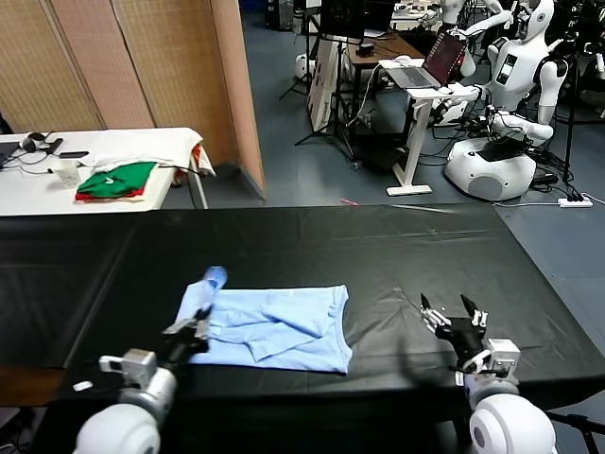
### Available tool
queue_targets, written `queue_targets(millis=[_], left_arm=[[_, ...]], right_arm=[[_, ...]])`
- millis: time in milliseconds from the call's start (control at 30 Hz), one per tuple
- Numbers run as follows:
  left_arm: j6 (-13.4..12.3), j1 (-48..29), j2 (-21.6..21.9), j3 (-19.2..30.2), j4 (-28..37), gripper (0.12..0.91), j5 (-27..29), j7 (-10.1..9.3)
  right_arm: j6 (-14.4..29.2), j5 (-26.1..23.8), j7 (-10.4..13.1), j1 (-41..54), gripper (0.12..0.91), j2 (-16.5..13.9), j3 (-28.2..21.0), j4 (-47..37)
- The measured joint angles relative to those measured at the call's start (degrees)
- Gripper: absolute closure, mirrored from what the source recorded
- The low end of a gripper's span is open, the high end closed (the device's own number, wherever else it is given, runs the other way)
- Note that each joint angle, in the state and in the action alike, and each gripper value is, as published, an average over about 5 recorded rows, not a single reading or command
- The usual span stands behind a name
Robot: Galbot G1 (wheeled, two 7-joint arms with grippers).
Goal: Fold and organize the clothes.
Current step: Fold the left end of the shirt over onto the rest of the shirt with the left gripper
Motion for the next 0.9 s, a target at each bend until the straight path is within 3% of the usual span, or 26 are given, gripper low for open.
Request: queue_targets(millis=[467, 900], left_arm=[[1.37, -6.29, -5.54, 14.16, 0.34, 0.843, -7.19, -1.64], [-0.13, -8.95, -10.41, 18.18, 3.68, 0.843, -4.92, -1.45]], right_arm=[[0.87, -1.72, -0.25, -3.20, 0.118, 1.82, 1.69, 0.49], [0.96, -2.68, -0.26, -3.53, 0.118, 2.70, 1.35, 0.49]])
